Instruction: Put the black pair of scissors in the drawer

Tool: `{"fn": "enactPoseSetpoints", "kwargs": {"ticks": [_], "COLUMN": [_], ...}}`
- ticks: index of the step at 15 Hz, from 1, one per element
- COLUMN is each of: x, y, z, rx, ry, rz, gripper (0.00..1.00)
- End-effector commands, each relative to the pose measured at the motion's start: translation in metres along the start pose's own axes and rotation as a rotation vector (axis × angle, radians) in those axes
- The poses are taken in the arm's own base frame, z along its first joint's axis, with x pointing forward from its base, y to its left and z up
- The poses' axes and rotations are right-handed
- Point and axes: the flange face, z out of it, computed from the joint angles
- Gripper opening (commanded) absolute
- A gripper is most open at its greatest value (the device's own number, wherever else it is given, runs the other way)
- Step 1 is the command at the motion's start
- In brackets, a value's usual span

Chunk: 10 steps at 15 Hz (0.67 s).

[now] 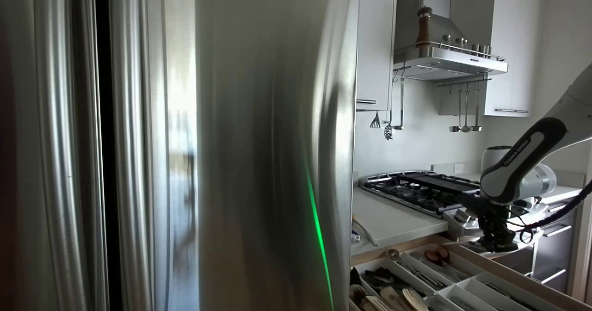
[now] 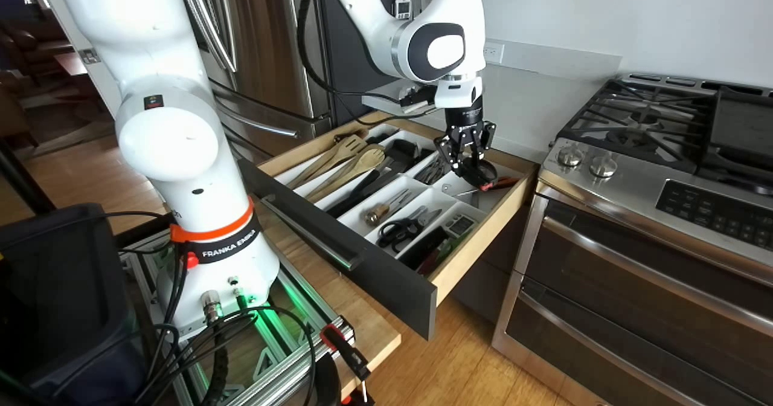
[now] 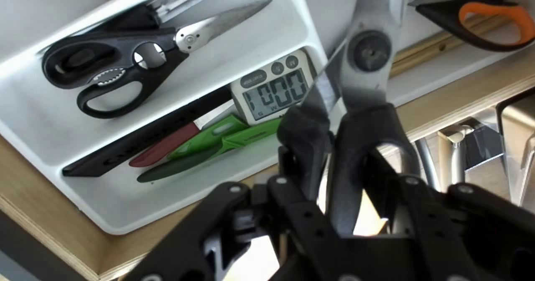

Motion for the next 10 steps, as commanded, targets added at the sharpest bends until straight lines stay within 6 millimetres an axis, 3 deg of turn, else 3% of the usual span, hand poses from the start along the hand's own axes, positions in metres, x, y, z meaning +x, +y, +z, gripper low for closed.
{"fn": "enactPoseSetpoints", "kwargs": {"ticks": [1, 10], "x": [-0.011, -0.063], "y": [-0.020, -0.052], "z": [0.016, 0.061], "rx": [-0.009, -0.051], "ry": [0.028, 0.097], "rz": [0.134, 0.292], "gripper": [0.18, 0.18]}}
